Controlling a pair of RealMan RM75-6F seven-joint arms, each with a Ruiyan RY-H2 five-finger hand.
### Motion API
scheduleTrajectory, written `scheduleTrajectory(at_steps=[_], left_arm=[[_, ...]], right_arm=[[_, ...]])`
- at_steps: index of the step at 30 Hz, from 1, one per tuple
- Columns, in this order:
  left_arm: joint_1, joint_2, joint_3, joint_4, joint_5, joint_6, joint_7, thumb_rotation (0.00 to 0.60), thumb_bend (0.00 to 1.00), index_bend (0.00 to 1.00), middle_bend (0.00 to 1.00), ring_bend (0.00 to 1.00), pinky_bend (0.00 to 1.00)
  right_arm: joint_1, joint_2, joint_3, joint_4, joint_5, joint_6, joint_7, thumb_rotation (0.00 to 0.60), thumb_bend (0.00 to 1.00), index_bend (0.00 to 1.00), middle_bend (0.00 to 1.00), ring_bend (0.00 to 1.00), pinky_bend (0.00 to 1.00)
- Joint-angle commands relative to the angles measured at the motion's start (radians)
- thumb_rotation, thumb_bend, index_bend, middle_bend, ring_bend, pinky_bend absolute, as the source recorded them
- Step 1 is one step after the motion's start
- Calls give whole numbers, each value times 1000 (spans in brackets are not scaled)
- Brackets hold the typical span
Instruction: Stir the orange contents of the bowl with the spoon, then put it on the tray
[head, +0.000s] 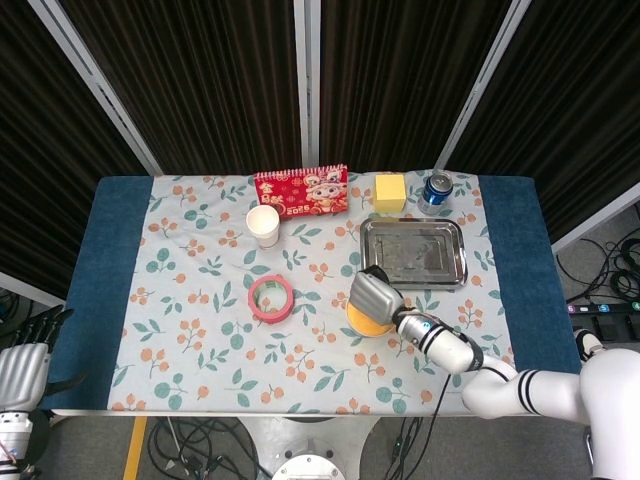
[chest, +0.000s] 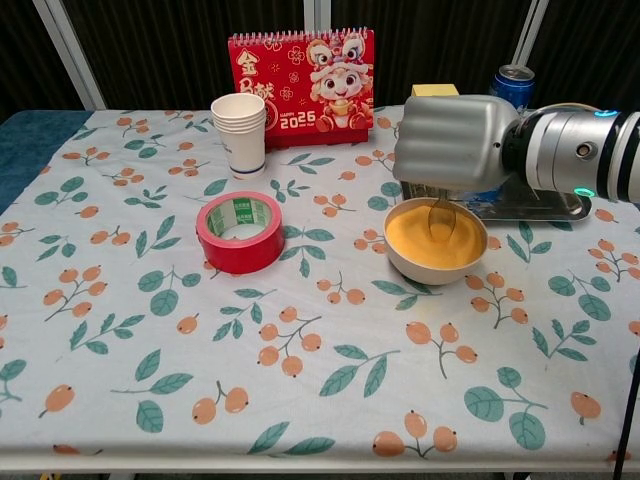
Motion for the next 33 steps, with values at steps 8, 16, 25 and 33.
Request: scheduleTrajectory(at_steps=[8, 16, 25, 33], left_arm=[[1, -8, 0, 12, 3, 2, -11, 600, 142, 185, 179, 119, 125], [7, -10, 4, 13, 5, 8, -14, 600, 142, 185, 178, 119, 125], [9, -14, 3, 17, 7, 12, -18, 600, 142, 185, 178, 119, 125], [12, -13, 3, 18, 11, 18, -19, 600, 142, 185, 179, 118, 125]], right_arm=[[0, 60, 33, -119, -23, 31, 19, 600, 703, 836, 964, 946, 1000], [10, 14, 2, -109, -13, -16, -59, 600, 703, 836, 965, 946, 1000], [17, -27, -5, -2, -8, -16, -169, 600, 703, 844, 967, 945, 1000], [21, 34, 7, -70, -65, 28, -184, 600, 703, 852, 977, 945, 1000]])
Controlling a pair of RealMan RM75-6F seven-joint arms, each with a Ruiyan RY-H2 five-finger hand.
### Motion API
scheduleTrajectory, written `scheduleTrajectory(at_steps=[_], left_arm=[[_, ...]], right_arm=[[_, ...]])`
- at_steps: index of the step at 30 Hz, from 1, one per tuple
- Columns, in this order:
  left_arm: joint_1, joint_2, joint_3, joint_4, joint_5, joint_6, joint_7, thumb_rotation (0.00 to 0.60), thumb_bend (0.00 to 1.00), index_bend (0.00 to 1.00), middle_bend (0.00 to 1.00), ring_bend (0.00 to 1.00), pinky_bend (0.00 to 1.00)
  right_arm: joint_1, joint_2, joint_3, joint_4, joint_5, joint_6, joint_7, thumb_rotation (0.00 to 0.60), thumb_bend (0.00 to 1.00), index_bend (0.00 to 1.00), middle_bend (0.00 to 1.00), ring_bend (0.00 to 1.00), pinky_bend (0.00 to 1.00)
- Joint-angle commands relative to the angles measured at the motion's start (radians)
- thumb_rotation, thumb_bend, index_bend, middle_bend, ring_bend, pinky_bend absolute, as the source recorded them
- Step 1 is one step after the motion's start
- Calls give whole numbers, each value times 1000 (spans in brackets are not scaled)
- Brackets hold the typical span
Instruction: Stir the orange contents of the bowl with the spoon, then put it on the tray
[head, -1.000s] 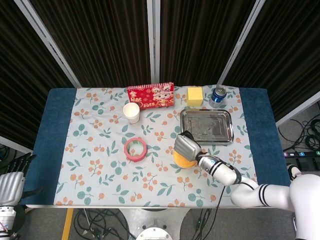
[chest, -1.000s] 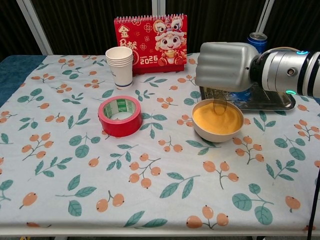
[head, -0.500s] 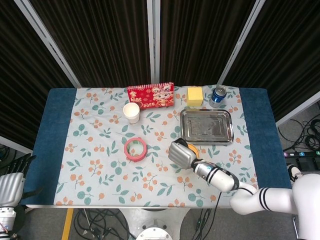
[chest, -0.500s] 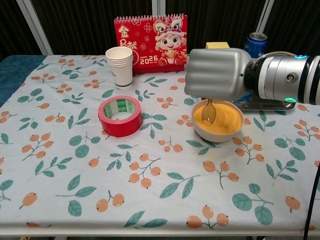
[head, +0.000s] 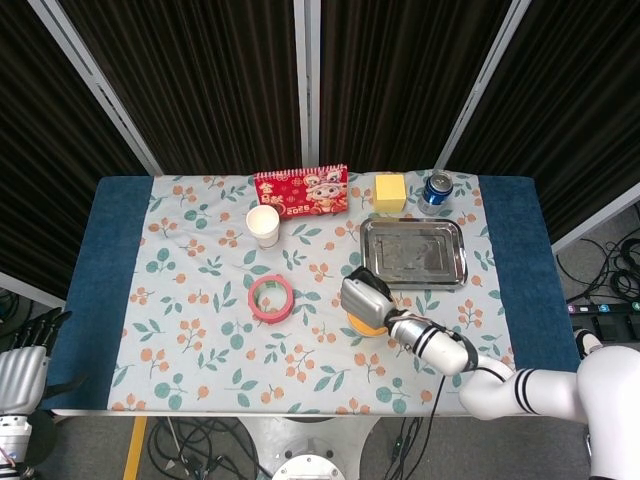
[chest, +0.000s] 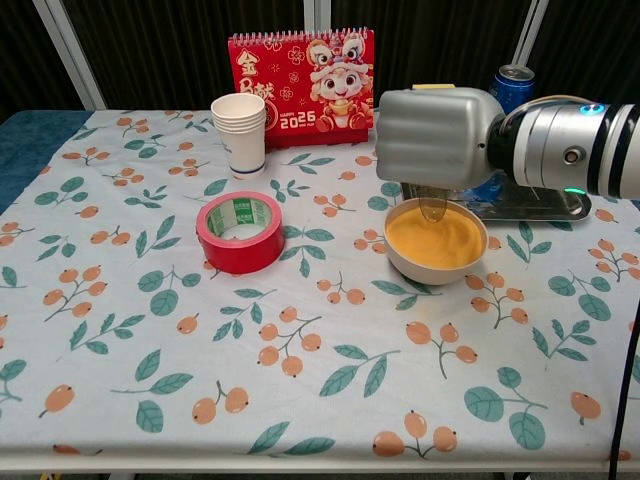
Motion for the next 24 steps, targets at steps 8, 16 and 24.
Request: scheduleTrajectory(at_steps=[8, 16, 24], left_arm=[[1, -2, 0, 1, 5, 5, -1, 600, 142, 185, 178, 119, 125], [5, -3, 3, 9, 4, 5, -10, 600, 142, 185, 178, 119, 125], [-5, 4, -2, -3, 10, -2, 6, 600, 142, 185, 178, 119, 125]], right_arm=[[-37, 6, -27, -65, -63, 61, -102, 600, 703, 853, 992, 964, 1000], [-77, -30, 13, -35, -13, 99, -88, 600, 703, 857, 997, 968, 1000], [-127, 22, 109, -120, 156, 121, 116, 600, 703, 858, 996, 968, 1000]])
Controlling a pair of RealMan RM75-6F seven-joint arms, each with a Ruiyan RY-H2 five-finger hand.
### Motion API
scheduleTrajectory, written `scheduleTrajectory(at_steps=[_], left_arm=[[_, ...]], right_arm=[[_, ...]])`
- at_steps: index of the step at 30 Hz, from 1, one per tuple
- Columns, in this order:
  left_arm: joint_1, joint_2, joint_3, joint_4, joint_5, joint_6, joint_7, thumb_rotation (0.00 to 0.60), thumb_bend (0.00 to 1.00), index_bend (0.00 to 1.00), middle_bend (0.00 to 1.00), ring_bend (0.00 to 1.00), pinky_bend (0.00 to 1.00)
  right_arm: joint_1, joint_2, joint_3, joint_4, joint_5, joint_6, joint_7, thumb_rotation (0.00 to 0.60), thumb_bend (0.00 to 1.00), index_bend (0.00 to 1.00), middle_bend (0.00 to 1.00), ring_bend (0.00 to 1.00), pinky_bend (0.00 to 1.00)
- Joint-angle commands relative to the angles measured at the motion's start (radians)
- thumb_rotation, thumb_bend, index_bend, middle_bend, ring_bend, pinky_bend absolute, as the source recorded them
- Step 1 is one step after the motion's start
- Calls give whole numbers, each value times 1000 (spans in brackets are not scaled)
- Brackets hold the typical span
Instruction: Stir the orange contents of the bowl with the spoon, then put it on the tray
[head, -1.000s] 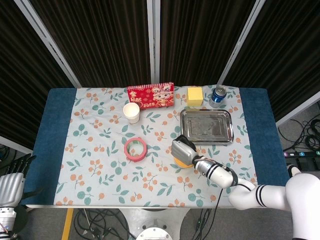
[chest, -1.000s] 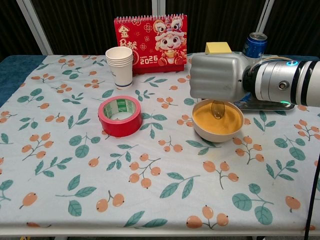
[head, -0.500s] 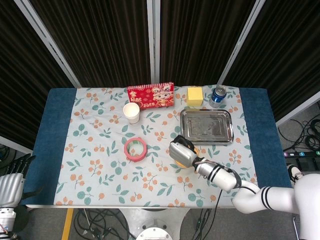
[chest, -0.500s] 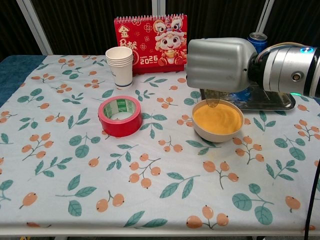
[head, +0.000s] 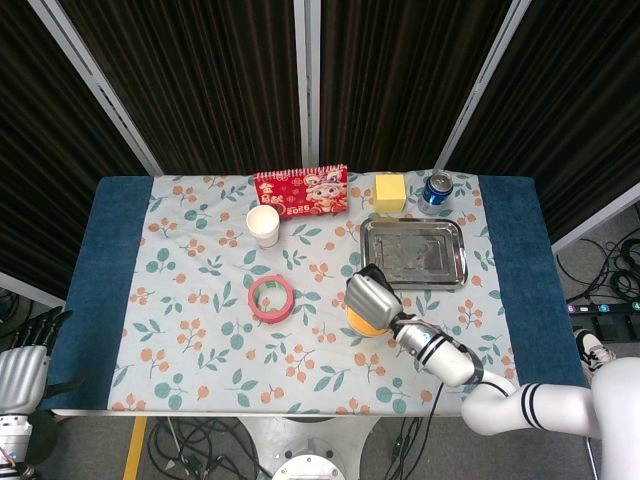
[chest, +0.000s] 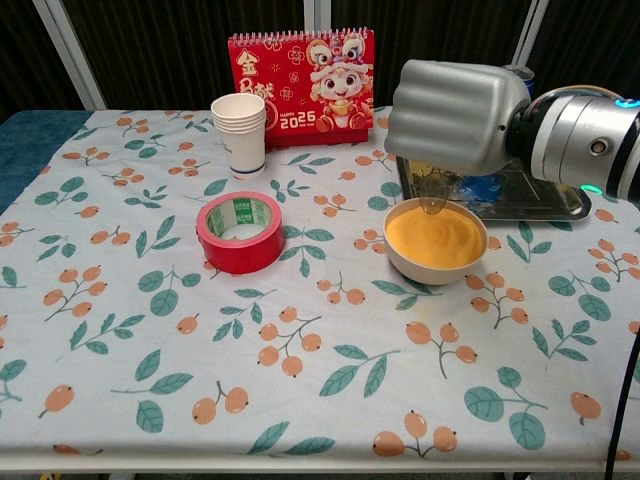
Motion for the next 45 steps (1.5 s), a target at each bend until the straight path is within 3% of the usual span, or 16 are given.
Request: scheduleTrajectory(at_steps=[1, 5, 9, 16, 21, 24, 27, 32, 35, 45], left_arm=[[-4, 4, -1, -7, 1, -4, 8, 600, 142, 185, 178, 119, 125], [-8, 12, -3, -24, -4, -11, 25, 600, 142, 185, 179, 119, 125], [-13, 18, -2, -42, -6, -18, 44, 600, 142, 185, 179, 119, 125], [-21, 27, -4, -74, -17, -33, 74, 600, 142, 185, 179, 119, 125], [-24, 33, -6, -89, -27, -39, 90, 600, 142, 185, 178, 119, 125], [-24, 36, -5, -94, -30, -42, 95, 600, 142, 185, 178, 119, 125], [-24, 38, -4, -98, -34, -44, 99, 600, 142, 185, 179, 119, 125], [-26, 38, -5, -99, -36, -45, 100, 600, 142, 185, 179, 119, 125], [-27, 36, -5, -97, -35, -46, 99, 600, 142, 185, 178, 119, 125], [-28, 33, -6, -86, -25, -36, 87, 600, 142, 185, 179, 119, 125]], right_arm=[[-38, 32, 57, -55, 112, 20, 117, 600, 703, 858, 996, 968, 1000], [-70, 53, 98, -89, 225, 20, 251, 600, 703, 858, 996, 968, 1000], [-77, 67, 135, -54, 318, -5, 356, 600, 703, 858, 996, 968, 1000], [-55, 22, 182, 128, 473, -124, 536, 600, 703, 855, 996, 968, 1000], [-25, -72, 196, 326, 562, -207, 623, 600, 699, 817, 996, 966, 1000], [-10, -135, 210, 439, 614, -260, 681, 600, 603, 773, 996, 966, 1000], [5, -182, 216, 523, 650, -302, 717, 600, 429, 706, 991, 966, 1000], [24, -236, 213, 621, 682, -335, 743, 600, 272, 568, 985, 965, 1000], [30, -248, 211, 646, 701, -348, 752, 600, 173, 492, 982, 965, 1000], [24, -199, 206, 586, 727, -338, 783, 600, 74, 389, 976, 965, 1000]])
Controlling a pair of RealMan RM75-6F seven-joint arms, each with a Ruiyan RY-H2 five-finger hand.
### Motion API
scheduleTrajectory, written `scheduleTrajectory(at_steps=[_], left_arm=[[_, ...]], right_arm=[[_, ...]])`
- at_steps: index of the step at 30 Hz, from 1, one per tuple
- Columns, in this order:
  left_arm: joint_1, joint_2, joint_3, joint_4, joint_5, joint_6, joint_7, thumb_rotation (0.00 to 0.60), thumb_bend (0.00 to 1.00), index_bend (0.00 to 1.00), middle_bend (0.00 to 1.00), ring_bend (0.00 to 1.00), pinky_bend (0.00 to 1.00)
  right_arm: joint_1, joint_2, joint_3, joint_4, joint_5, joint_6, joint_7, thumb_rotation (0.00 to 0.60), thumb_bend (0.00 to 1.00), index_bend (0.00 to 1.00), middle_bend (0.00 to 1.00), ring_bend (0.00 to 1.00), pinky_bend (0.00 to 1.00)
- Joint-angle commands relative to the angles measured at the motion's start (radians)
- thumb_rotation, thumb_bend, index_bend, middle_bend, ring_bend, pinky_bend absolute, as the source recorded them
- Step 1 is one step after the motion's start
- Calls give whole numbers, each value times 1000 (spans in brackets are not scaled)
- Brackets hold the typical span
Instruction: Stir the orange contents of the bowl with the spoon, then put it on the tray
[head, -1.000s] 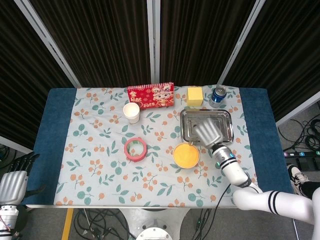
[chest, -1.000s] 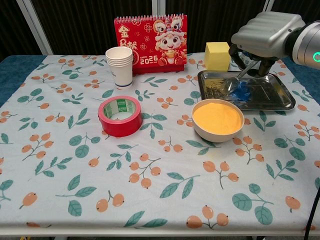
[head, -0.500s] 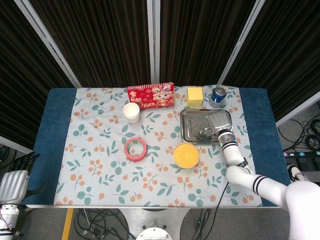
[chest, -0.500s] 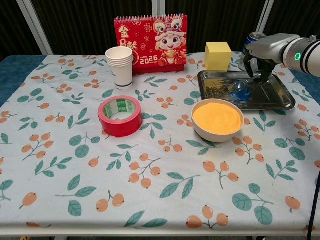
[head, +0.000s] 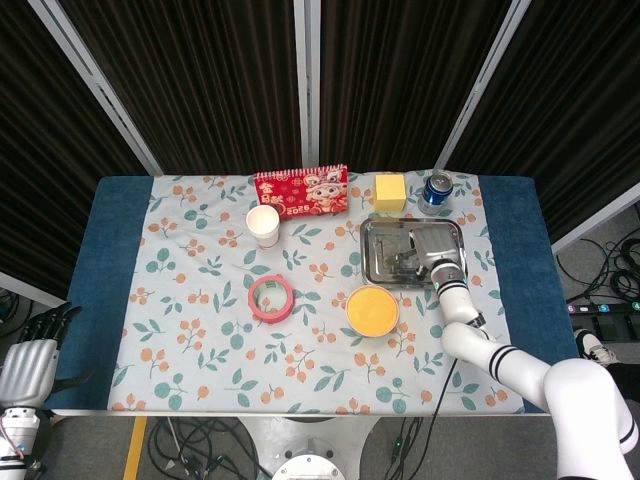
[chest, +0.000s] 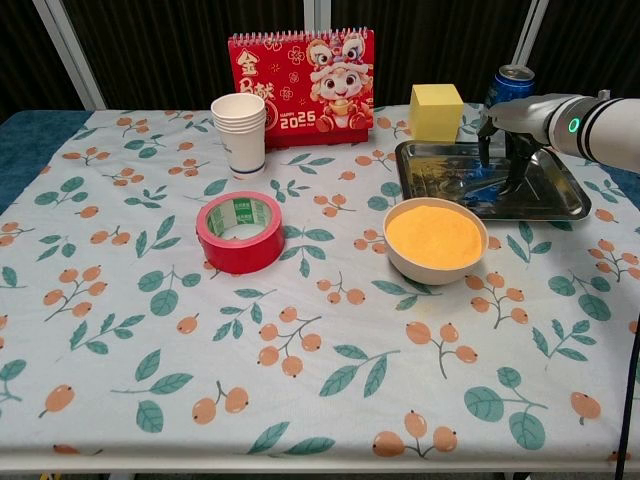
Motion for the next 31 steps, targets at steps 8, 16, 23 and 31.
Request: scheduleTrajectory(at_steps=[8, 16, 23, 31], left_arm=[[4, 1, -9, 13, -1, 18, -16, 600, 142, 185, 178, 119, 125], [-6, -4, -23, 16, 5, 28, -6, 600, 142, 185, 179, 119, 125], [-17, -3, -35, -7, 12, 39, 21, 600, 142, 185, 178, 119, 125], [-27, 3, -35, -30, 11, 28, 44, 600, 142, 185, 178, 119, 125]], right_arm=[[-157, 341, -7, -479, -234, 273, 128, 600, 191, 394, 882, 865, 1000], [-446, 598, -118, -761, -543, 548, 393, 600, 309, 394, 458, 422, 573], [-666, 633, -241, -742, -844, 797, 600, 600, 320, 214, 227, 98, 245], [-769, 585, -284, -661, -996, 921, 688, 600, 327, 195, 230, 96, 227]])
